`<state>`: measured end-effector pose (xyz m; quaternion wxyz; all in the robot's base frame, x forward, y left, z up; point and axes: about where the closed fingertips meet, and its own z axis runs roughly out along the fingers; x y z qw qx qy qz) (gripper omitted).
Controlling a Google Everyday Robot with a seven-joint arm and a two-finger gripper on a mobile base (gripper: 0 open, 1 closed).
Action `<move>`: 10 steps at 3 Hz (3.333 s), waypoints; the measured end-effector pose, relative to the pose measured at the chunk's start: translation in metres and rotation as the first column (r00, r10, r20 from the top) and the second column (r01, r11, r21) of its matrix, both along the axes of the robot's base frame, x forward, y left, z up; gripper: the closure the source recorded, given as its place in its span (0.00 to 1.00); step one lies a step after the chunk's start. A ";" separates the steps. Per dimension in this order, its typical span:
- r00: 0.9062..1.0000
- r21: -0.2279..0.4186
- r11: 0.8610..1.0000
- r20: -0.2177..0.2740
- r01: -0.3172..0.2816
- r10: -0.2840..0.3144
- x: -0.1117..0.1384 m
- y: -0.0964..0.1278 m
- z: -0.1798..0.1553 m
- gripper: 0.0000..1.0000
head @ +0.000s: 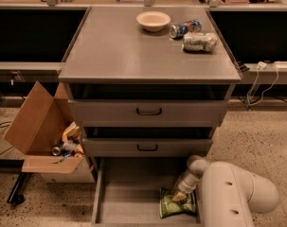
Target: Pick green jalapeno chip bag from bottom drawer and place on counter
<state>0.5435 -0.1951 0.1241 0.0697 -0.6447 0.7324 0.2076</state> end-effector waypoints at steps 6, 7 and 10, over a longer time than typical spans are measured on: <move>0.927 0.302 0.907 0.322 -0.295 0.194 -0.046 0.052 0.266 1.00; 0.856 0.280 0.856 0.424 -0.435 0.296 -0.063 0.083 0.342 1.00; 0.798 0.240 0.819 0.479 -0.521 0.366 -0.057 0.107 0.396 1.00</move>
Offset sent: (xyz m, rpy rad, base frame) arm -0.0131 -0.0041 0.1671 0.3195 -0.2274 0.0343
